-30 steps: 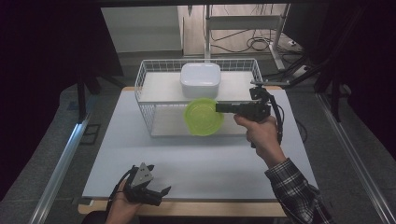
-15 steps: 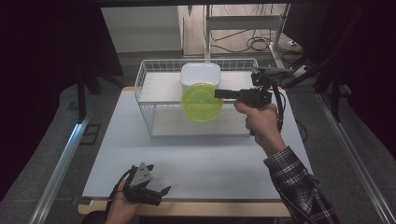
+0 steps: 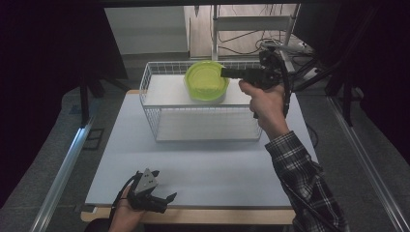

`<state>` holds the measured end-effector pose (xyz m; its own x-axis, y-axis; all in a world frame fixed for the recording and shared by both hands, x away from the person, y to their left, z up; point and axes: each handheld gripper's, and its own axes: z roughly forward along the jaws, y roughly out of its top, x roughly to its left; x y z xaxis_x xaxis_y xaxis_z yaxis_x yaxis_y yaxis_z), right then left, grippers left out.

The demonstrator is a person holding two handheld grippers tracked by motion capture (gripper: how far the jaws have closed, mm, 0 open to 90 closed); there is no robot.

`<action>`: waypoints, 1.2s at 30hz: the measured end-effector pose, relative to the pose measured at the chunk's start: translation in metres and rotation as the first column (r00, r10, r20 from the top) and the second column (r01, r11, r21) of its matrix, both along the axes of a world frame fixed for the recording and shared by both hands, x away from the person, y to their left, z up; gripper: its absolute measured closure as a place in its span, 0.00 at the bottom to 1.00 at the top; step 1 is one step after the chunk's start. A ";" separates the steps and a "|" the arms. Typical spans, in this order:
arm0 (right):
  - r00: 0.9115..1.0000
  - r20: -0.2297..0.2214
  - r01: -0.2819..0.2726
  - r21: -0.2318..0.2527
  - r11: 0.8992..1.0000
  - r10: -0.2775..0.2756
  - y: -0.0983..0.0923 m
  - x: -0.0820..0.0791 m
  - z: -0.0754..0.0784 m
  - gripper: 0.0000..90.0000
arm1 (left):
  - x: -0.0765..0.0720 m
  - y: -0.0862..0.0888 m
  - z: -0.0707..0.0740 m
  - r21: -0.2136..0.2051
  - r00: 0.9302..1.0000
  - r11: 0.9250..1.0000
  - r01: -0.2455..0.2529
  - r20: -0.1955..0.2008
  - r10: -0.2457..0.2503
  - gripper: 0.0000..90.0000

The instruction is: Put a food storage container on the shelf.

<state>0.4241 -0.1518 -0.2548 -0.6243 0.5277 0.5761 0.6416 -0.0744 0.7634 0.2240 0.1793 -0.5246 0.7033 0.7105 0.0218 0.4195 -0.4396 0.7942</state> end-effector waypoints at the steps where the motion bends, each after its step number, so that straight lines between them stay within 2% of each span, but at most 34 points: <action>1: 1.000 0.001 0.012 0.003 1.000 -0.012 0.001 0.003 0.002 0.91 | 0.000 0.000 0.000 -0.001 1.000 1.000 0.000 0.000 0.000 0.04; 9: 0.997 0.001 0.078 0.008 0.997 -0.078 0.007 0.023 0.009 0.91 | 0.000 0.000 0.000 -0.002 1.000 1.000 0.006 -0.001 -0.006 0.04; 19: 0.990 -0.022 0.139 -0.007 0.990 -0.139 0.013 0.046 0.003 0.91 | 0.000 0.000 0.000 -0.001 1.000 1.000 0.012 -0.001 -0.012 0.04; 23: 0.987 -0.026 0.158 -0.034 0.987 -0.159 0.016 0.050 0.001 0.91 | 0.000 -0.001 0.000 -0.001 1.000 1.000 0.015 -0.001 -0.015 0.04; 26: 0.985 -0.037 0.169 -0.028 0.985 -0.170 0.016 0.052 0.000 0.90 | 0.000 -0.001 0.000 0.000 1.000 1.000 0.017 -0.003 -0.017 0.04; 31: 0.979 -0.002 0.204 -0.110 0.973 -0.206 0.021 0.054 0.003 0.87 | 0.000 -0.002 -0.001 0.004 1.000 1.000 0.020 -0.004 -0.020 0.04; 34: 0.972 0.035 0.236 -0.170 0.957 -0.234 0.025 0.054 0.005 0.85 | 0.000 -0.002 -0.001 0.006 1.000 1.000 0.023 -0.006 -0.023 0.04; 36: 0.970 0.039 0.242 -0.177 0.954 -0.238 0.026 0.056 0.004 0.83 | 0.000 -0.002 -0.001 0.007 1.000 1.000 0.024 -0.007 -0.024 0.04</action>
